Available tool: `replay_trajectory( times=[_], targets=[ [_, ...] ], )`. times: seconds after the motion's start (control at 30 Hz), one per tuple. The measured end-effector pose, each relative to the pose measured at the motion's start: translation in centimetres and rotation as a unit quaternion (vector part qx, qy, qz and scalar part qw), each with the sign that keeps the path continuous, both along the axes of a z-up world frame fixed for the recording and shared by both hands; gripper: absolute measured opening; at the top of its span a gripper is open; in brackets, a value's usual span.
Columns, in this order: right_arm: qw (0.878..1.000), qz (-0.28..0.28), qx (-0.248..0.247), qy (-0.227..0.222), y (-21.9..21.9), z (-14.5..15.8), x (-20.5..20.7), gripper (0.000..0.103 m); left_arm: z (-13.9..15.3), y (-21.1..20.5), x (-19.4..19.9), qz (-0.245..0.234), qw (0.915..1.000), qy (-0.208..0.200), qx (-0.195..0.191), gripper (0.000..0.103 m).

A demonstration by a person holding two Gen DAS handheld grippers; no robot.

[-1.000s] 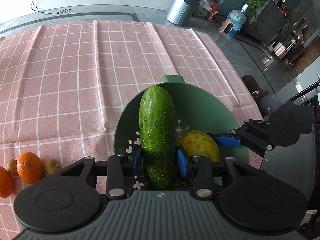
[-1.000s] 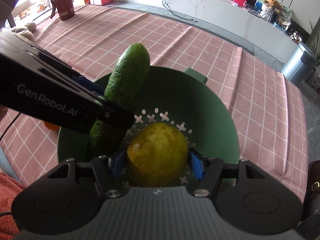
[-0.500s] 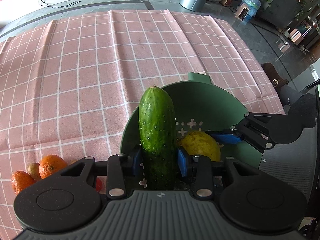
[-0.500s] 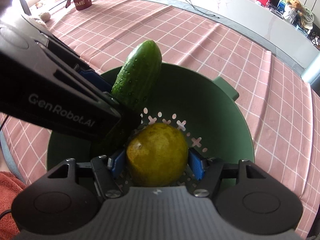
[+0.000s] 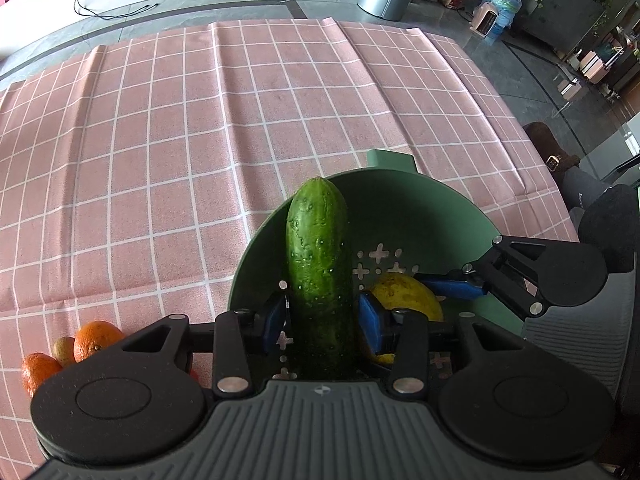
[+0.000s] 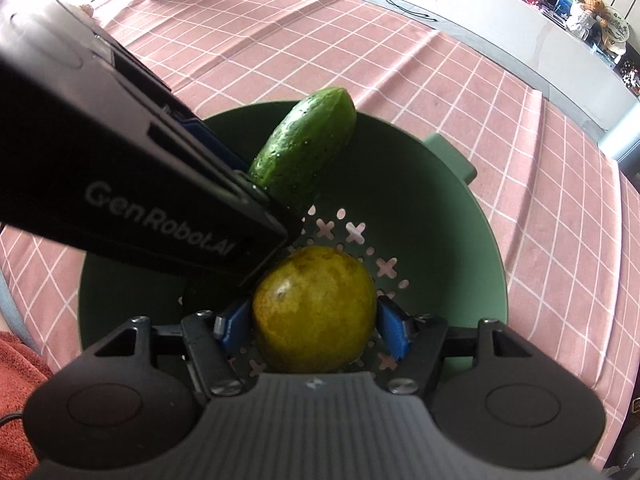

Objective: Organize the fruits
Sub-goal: 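Open both grippers to release the cucumber and yellow fruit into the green colander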

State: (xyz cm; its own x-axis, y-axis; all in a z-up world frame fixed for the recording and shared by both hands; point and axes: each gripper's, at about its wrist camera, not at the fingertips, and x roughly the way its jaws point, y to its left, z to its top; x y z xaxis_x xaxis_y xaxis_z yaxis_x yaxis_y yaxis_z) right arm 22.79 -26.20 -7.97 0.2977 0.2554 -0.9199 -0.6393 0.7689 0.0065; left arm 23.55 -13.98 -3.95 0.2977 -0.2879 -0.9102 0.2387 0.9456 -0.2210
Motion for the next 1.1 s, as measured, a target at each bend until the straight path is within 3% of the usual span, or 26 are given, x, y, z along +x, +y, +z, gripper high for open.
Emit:
replay_trajectory(
  times=[0.1,0.23,0.4,0.67,0.9,1.1],
  targets=[
    [1.0,-0.005,-0.01,-0.003,0.2,0.2,-0.3,0.064,0.4,0.4,-0.4,-0.003,1.0,-0.003,-0.009,0.05],
    [0.999,-0.021,-0.009,-0.026,0.0,1.8,-0.8,0.074,2.1,1.0,-1.7,-0.013,0.9996,-0.017,-0.016,0.051],
    [0.998,-0.047,0.002,-0.036,0.1,4.7,-1.7,0.074,5.1,2.1,-3.7,-0.025,0.9983,-0.049,-0.02,0.051],
    [0.992,-0.093,0.073,-0.046,2.2,9.5,-4.8,0.072,9.5,6.0,-7.6,-0.038,0.9927,-0.114,-0.006,0.051],
    [0.979,-0.115,0.149,-0.078,6.5,10.0,-8.9,0.071,9.8,11.0,-10.7,-0.021,0.9865,-0.161,0.02,0.051],
    [0.965,-0.152,0.194,-0.094,9.7,8.2,-12.4,0.058,7.9,14.8,-12.8,0.0,0.9833,-0.182,-0.001,0.051]
  ],
)
